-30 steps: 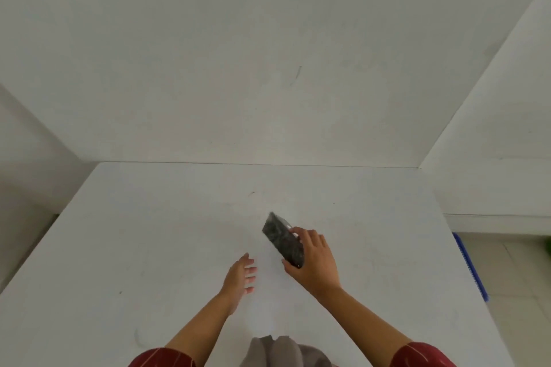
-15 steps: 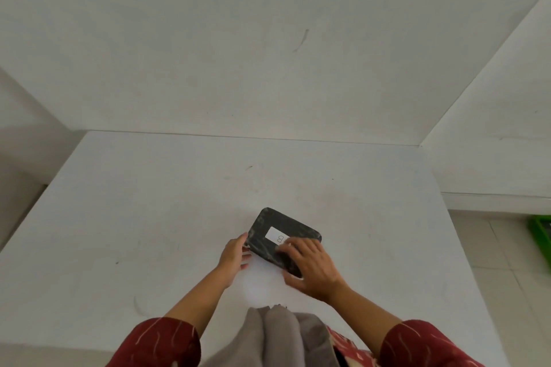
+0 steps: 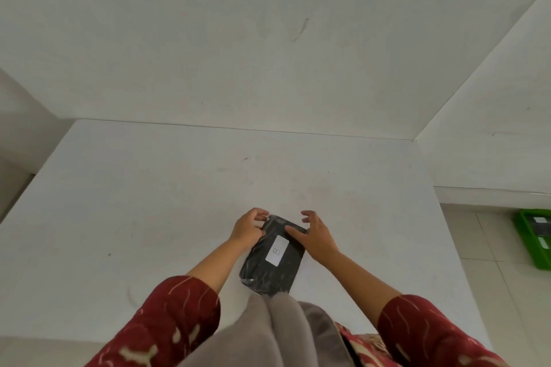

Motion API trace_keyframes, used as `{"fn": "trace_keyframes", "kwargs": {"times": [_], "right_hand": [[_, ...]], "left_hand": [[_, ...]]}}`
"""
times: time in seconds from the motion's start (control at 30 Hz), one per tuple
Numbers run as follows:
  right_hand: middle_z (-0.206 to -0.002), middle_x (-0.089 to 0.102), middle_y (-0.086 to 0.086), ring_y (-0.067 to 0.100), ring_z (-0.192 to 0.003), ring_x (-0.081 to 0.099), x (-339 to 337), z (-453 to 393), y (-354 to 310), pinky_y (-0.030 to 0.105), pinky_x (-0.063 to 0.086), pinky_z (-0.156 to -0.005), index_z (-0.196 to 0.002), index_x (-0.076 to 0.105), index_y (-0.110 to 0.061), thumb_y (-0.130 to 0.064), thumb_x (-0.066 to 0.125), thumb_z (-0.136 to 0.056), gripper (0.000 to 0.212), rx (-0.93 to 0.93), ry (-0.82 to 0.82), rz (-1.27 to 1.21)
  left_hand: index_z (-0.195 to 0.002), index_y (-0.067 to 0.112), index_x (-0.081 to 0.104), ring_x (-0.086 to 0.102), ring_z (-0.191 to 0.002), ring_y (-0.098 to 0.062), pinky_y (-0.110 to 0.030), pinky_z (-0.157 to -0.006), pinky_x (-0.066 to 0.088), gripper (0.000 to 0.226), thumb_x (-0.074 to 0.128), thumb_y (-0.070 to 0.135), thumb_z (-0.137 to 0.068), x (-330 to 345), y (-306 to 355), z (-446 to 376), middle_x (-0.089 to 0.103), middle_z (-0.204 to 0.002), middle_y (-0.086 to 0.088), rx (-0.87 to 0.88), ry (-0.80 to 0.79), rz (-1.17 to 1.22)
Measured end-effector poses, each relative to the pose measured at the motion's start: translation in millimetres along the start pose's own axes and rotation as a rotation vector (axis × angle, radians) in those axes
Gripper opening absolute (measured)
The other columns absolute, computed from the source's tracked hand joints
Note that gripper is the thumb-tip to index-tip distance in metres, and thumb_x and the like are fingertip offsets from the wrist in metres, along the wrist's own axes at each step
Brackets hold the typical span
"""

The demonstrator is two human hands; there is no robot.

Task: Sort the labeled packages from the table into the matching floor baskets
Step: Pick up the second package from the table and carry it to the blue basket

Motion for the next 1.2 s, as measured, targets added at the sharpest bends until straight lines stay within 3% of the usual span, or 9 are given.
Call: {"fn": "trace_keyframes", "kwargs": {"times": [0.1,0.23,0.43,0.57,0.77,0.93,1.03,1.13,1.2], "right_hand": [[-0.140,0.048,0.006,0.026,-0.122,0.051,8.5,-2.6,5.0,0.043,0.048,-0.101,-0.142,0.038,-0.022,-0.061,0.072,-0.072,0.086,0.004,-0.182,0.062],[-0.128,0.053,0.006,0.021,-0.109,0.054,13.2,-3.5,17.1,0.031,0.051,-0.090,-0.131,0.051,-0.020,-0.058,0.075,-0.070,0.076,-0.045,-0.176,0.107],[-0.104,0.063,0.000,0.015,-0.087,0.063,10.3,-0.4,27.6,0.024,0.055,-0.068,-0.112,0.054,-0.020,-0.052,0.081,-0.068,0.062,0.043,-0.096,-0.120],[-0.094,0.057,-0.008,0.009,-0.078,0.061,9.2,10.9,28.4,0.015,0.048,-0.053,-0.112,0.040,-0.025,-0.055,0.082,-0.064,0.071,0.162,-0.002,-0.340],[-0.100,0.060,0.006,0.016,-0.082,0.065,19.1,38.8,23.0,0.020,0.055,-0.057,-0.131,0.032,-0.023,-0.052,0.055,-0.090,0.055,0.229,0.048,-0.656],[-0.102,0.064,-0.003,0.012,-0.087,0.066,8.0,64.6,35.7,0.017,0.055,-0.057,-0.128,0.044,-0.026,-0.047,0.049,-0.095,0.040,0.244,0.195,-0.862],[-0.109,0.064,0.001,0.015,-0.093,0.066,-19.6,87.9,61.0,0.019,0.055,-0.059,-0.127,0.044,-0.028,-0.050,0.048,-0.095,0.039,0.273,0.314,-0.955],[-0.108,0.065,0.003,0.018,-0.094,0.066,-56.3,116.0,102.5,0.021,0.053,-0.064,-0.125,0.045,-0.028,-0.051,0.046,-0.096,0.037,0.329,0.465,-1.019],[-0.107,0.066,0.006,0.020,-0.094,0.067,-83.6,136.7,136.5,0.024,0.054,-0.065,-0.123,0.047,-0.027,-0.050,0.047,-0.096,0.036,0.361,0.573,-1.069]], "left_hand": [[-0.123,0.010,0.057,0.063,-0.107,-0.027,-0.031,-0.088,0.052,0.046,0.058,-0.010,-0.082,11.7,11.0,-0.7,0.063,-0.126,-0.010,0.066,-0.057,-0.028],[-0.127,0.010,0.053,0.060,-0.113,-0.025,-0.035,-0.098,0.050,0.042,0.060,0.003,-0.086,17.4,7.8,2.4,0.060,-0.131,-0.010,0.053,-0.065,-0.031],[-0.132,0.007,0.046,0.051,-0.122,-0.032,-0.041,-0.102,0.046,0.060,0.062,0.042,-0.085,-7.7,-60.2,27.9,0.050,-0.136,-0.015,-0.318,0.146,0.073],[-0.130,0.006,0.044,0.055,-0.107,-0.031,-0.040,-0.087,0.050,0.060,0.056,0.047,-0.088,-2.1,-84.3,43.3,0.053,-0.124,-0.015,-0.441,-0.005,0.328],[-0.125,0.007,0.047,0.057,-0.101,-0.027,-0.036,-0.086,0.051,0.046,0.053,0.039,-0.093,7.5,-59.9,43.0,0.057,-0.122,-0.014,-0.227,-0.029,0.406],[-0.113,0.014,0.047,0.058,-0.101,-0.026,-0.042,-0.091,0.051,0.041,0.045,0.049,-0.093,23.3,-28.8,25.8,0.058,-0.111,-0.008,-0.081,0.091,0.375],[-0.112,0.014,0.050,0.058,-0.097,-0.024,-0.038,-0.082,0.051,0.045,0.033,0.052,-0.095,55.4,-2.4,19.3,0.059,-0.107,-0.006,-0.046,0.034,0.398],[-0.114,0.008,0.052,0.061,-0.093,-0.025,-0.029,-0.066,0.051,0.041,0.034,0.042,-0.099,100.0,29.8,17.2,0.062,-0.106,-0.007,0.028,-0.057,0.348],[-0.113,0.007,0.052,0.062,-0.091,-0.026,-0.028,-0.066,0.050,0.034,0.038,0.034,-0.099,136.9,53.3,18.9,0.063,-0.108,-0.009,0.058,-0.119,0.294]]}}
Point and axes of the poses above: each hand's wrist, its own z-axis away from the middle knuckle, its own x-axis out of the palm, y = z × x, the point moved 5 cm from there along -z, towards the middle knuckle
